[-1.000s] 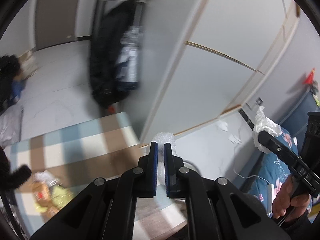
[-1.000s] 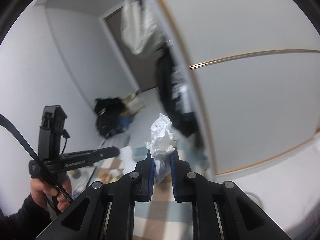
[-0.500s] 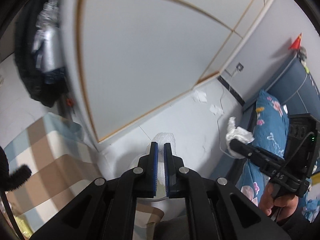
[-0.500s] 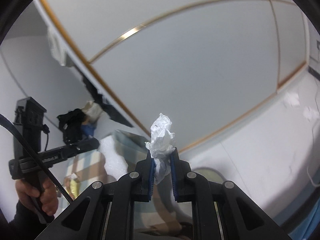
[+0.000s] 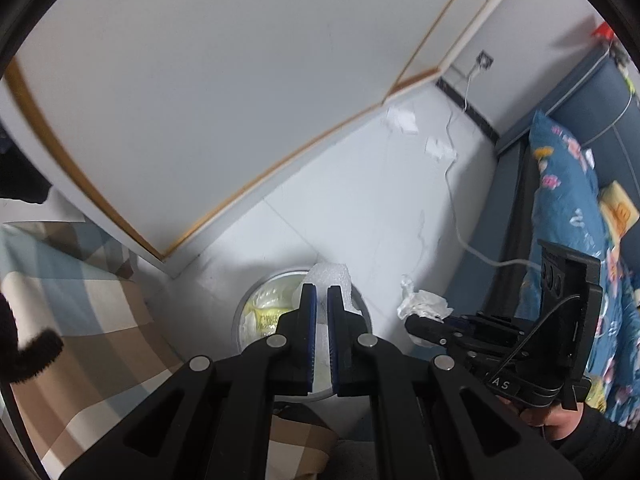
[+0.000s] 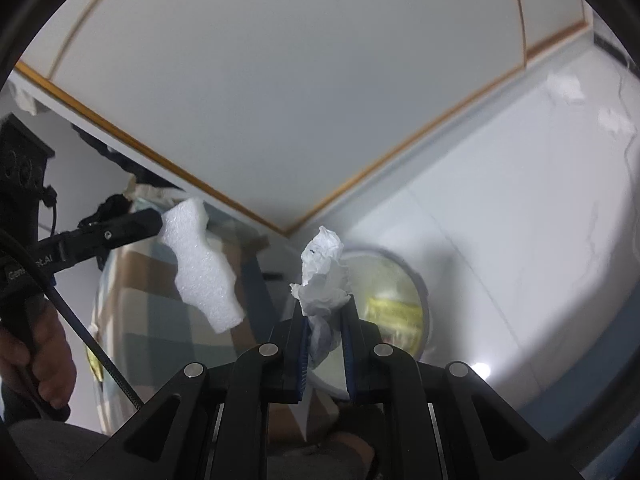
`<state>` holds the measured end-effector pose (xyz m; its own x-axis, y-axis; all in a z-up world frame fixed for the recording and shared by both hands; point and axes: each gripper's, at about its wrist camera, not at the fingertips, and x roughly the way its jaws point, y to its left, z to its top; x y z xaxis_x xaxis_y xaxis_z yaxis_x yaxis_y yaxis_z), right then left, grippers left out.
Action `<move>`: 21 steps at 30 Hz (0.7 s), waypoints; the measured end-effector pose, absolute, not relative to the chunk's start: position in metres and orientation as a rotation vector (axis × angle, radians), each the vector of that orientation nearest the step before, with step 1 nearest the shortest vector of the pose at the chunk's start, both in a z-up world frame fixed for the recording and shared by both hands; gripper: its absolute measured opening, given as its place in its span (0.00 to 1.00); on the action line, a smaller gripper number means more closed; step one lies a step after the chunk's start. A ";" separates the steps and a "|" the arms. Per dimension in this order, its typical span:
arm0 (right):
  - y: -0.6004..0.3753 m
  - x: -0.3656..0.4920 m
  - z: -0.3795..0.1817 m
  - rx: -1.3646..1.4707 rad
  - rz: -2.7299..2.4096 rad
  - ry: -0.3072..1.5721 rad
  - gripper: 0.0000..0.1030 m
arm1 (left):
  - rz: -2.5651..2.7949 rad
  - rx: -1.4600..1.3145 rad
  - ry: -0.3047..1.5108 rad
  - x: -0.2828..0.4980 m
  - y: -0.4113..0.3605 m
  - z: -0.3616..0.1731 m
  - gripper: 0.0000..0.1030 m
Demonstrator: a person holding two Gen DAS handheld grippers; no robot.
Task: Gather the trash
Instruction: 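Carry the foam with the left tool while the right tool carries the tissue to the bin, then open both tools over the white bin to drop the foam and tissue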
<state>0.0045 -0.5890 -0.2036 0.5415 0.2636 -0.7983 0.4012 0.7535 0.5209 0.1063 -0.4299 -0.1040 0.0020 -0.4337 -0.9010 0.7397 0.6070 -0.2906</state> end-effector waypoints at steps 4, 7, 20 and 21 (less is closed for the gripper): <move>-0.592 0.010 -0.231 0.776 -0.072 1.072 0.13 | -0.933 0.343 1.308 0.105 -0.438 -0.124 0.02; -0.592 0.017 -0.249 0.795 -0.056 1.107 0.15 | -0.913 0.369 1.335 0.104 -0.440 -0.135 0.02; -0.579 0.018 -0.279 0.828 -0.031 1.167 0.32 | -0.876 0.410 1.389 0.106 -0.446 -0.156 0.02; -0.580 0.017 -0.280 0.830 -0.032 1.166 0.39 | -0.875 0.412 1.392 0.105 -0.446 -0.158 0.02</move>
<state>0.0168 -0.5796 -0.2797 0.4283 0.3844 -0.8178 0.4287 0.7102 0.5584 0.1052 -0.4457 -0.1583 -0.0573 -0.2878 -0.9560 0.7368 0.6339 -0.2351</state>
